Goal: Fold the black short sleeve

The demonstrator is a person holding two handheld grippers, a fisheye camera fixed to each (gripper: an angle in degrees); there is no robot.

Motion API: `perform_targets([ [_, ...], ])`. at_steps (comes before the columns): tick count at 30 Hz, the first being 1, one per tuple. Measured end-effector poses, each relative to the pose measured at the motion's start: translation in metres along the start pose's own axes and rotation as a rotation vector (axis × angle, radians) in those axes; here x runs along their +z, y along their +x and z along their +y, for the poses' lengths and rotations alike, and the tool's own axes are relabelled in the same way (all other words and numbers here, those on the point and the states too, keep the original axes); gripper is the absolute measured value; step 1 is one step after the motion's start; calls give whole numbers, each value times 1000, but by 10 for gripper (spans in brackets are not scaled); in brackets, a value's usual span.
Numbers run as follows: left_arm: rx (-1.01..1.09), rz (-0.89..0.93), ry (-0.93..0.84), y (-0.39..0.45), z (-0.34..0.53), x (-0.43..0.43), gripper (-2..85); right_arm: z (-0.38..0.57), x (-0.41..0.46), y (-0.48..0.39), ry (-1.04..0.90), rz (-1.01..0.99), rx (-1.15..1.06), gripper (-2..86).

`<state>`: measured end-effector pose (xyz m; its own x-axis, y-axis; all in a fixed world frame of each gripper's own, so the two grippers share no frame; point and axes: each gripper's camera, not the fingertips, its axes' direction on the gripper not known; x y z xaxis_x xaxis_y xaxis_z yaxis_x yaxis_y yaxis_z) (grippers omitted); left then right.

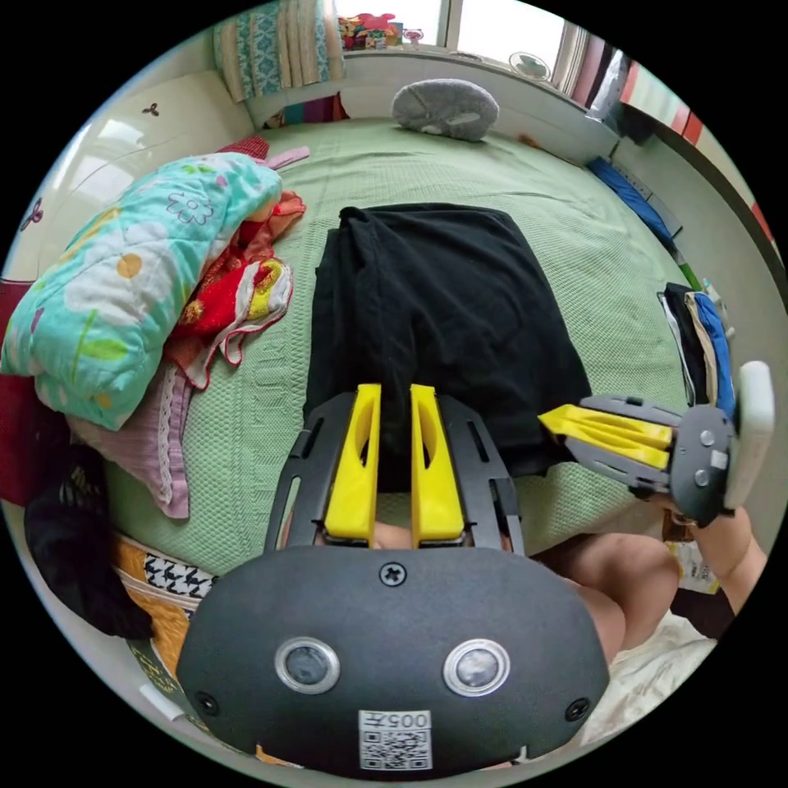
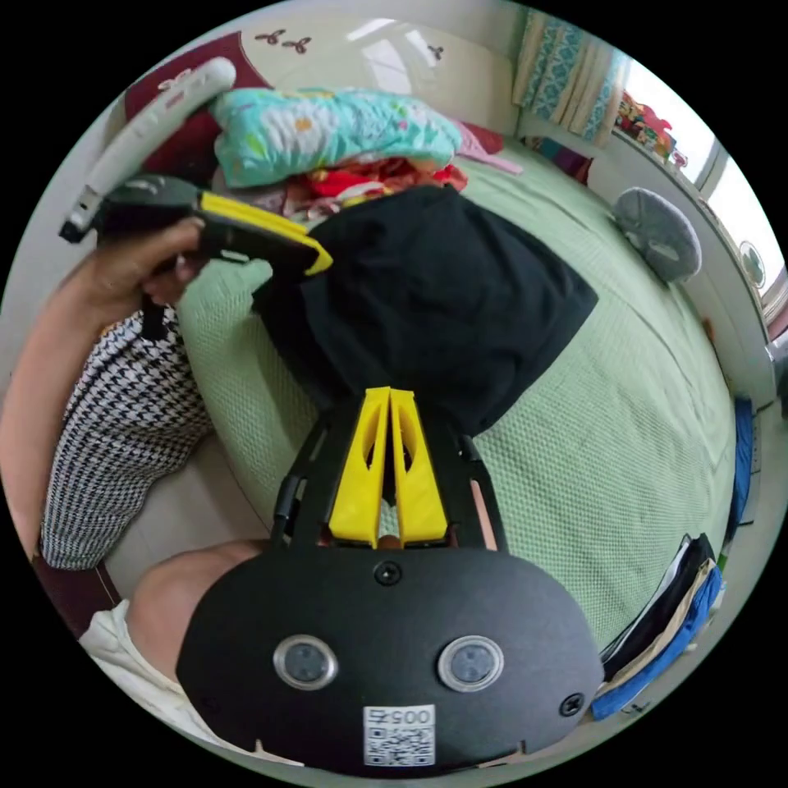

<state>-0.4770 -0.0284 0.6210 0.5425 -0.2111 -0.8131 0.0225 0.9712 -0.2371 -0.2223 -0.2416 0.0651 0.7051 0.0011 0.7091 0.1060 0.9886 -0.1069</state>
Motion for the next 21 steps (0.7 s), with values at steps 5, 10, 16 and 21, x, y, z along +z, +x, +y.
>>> perform_targets([
  [5,-31,71,32,-11,13,-22,67,-2,-5,15,28,-71,77,-13],
  [10,-132,-16,61,-10,39,-51,24,27,-56,42,93,-190,137,-13],
  [16,-32,72,122,84,45,-72,-3,117,-142,83,199,-46,246,-12],
  [21,108,137,207,205,18,-85,-5,212,-196,129,177,193,389,-11],
])
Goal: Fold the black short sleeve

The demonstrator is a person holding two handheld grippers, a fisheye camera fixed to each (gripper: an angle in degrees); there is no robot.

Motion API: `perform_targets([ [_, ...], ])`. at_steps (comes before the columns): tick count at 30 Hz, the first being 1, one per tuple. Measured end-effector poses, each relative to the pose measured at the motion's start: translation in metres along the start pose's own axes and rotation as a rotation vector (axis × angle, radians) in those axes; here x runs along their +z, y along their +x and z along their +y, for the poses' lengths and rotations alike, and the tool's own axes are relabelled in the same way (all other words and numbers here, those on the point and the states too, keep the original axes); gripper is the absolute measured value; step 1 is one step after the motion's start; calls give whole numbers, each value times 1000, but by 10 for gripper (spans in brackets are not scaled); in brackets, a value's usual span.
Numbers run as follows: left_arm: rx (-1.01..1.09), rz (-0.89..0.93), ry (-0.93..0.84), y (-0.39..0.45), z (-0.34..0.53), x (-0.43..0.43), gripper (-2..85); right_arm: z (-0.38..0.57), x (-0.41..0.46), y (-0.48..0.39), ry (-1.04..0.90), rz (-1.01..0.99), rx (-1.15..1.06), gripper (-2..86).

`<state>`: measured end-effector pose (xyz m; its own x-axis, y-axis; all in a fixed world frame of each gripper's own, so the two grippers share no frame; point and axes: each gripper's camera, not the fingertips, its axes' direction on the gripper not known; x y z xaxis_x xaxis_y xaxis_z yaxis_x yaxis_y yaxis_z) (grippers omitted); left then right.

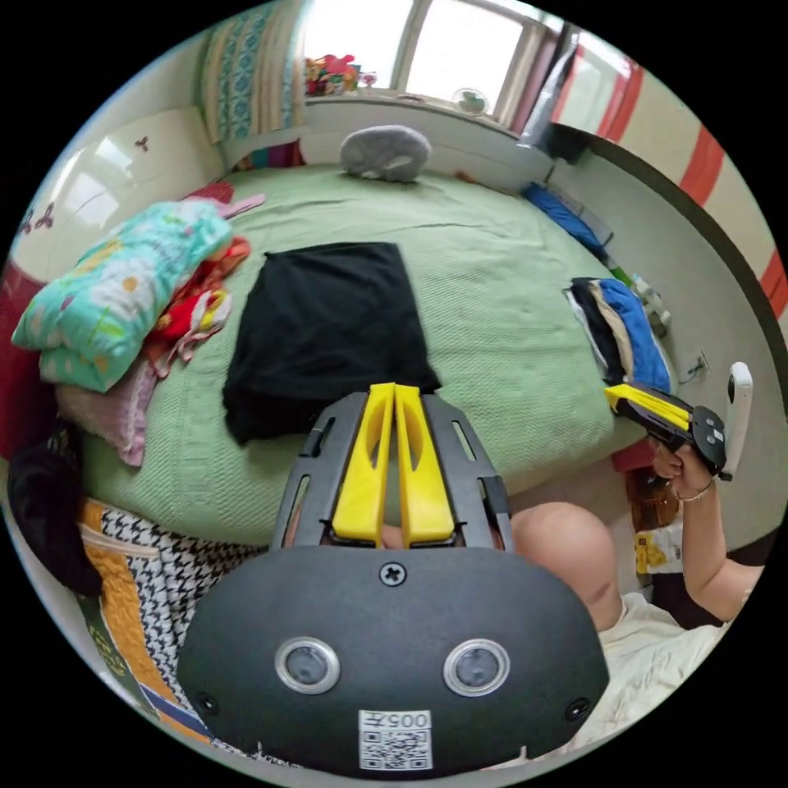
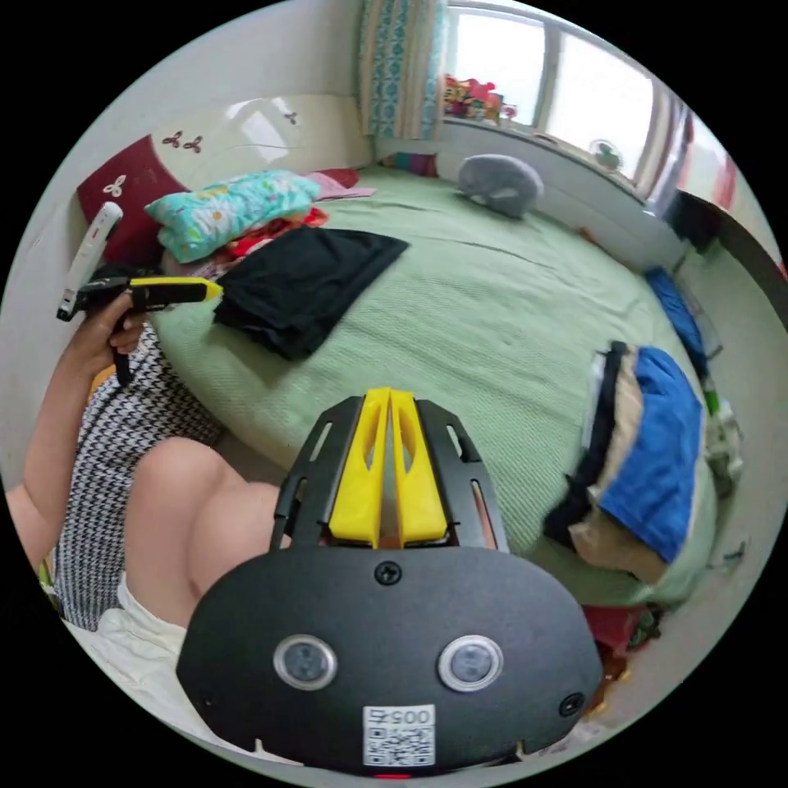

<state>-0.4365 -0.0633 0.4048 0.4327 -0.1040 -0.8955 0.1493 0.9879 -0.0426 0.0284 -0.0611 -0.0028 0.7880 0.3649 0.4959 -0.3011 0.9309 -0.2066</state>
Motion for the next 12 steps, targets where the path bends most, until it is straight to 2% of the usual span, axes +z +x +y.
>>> perform_targets([
  [5,134,45,12,116,-49,37,-4,49,-43,85,31,178,166,7],
  [7,159,39,10,162,-68,64,-3,57,-54,128,26,226,289,51],
  [12,224,38,-47,221,-80,115,-1,36,-59,193,15,276,370,95],
])
